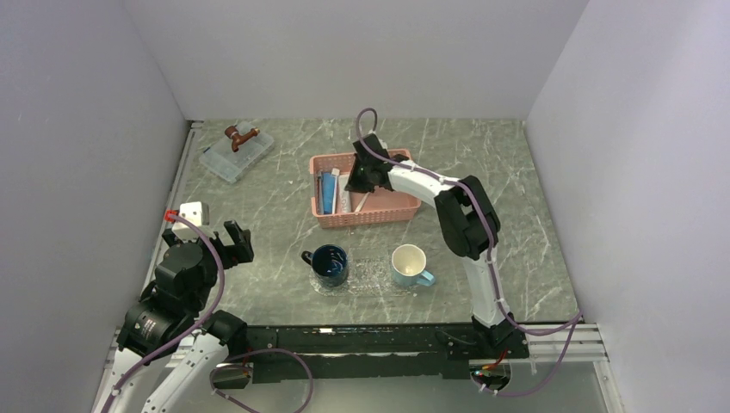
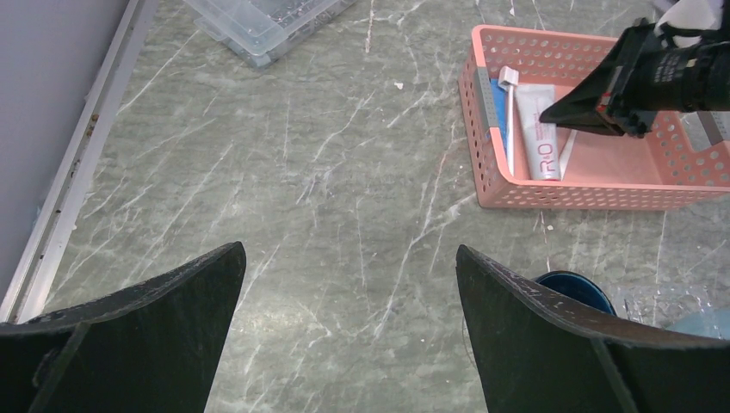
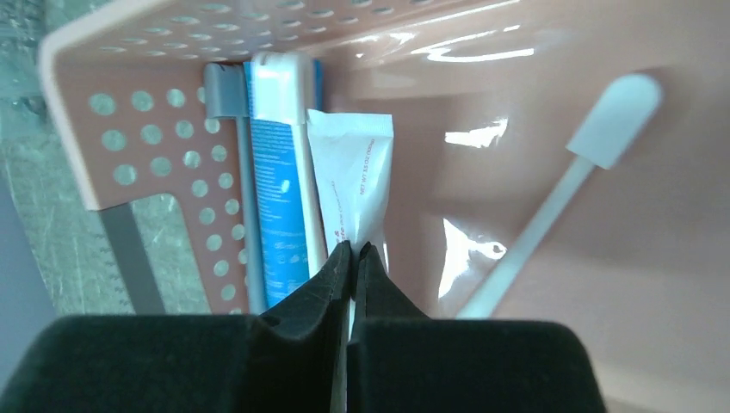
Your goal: Prepare toiletry sets of a toothbrush and toothpaste on the tray
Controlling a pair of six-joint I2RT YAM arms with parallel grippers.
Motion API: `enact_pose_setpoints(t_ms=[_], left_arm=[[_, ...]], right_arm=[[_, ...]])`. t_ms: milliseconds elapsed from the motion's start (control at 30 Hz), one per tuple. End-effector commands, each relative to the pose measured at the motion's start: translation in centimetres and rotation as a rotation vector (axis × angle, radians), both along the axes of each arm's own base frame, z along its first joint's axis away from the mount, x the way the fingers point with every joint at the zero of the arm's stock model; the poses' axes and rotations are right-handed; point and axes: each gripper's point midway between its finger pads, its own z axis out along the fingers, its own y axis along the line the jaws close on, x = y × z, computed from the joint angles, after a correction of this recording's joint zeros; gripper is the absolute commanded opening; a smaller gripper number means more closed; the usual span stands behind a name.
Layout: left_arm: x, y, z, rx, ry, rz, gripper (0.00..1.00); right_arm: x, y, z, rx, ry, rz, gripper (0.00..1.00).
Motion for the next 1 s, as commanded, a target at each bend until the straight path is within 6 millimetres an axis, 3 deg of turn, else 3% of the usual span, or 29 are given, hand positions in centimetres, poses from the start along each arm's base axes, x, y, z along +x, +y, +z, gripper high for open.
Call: enact_pose_setpoints(t_ms=[0,300,500,700,967], left_arm=[[0.4,-0.3,0.6,-0.001,-0.026,-0.014,0.99],[0.7,-1.5,0.4,0.001,-0.016,-0.078,0.99],[0.9,-2.9,0.2,-0.002,-0.004,-0.148,0.99],[1.0,-4.9,0.5,-0.02,-0.007,-0.256,0.99],[-0.4,-9.5,3.3,-0.08,-0.019,-0.53,0.99]], right_arm=[[2.6,-1.0,8.8,0.041,-0.246,-0.042,0.0],[3.1,-3.1,14.4,0.052,-0.461,-0.07,0.0],[2.2,-3.5,19.3,0.068,-0.622,-0.007,0.0],[-1.3,-3.2,22.7,0.095,-0.699,0.162,0.0],[-8.0,-3.6,24.1,0.092,-0.723,0.42,0.0]])
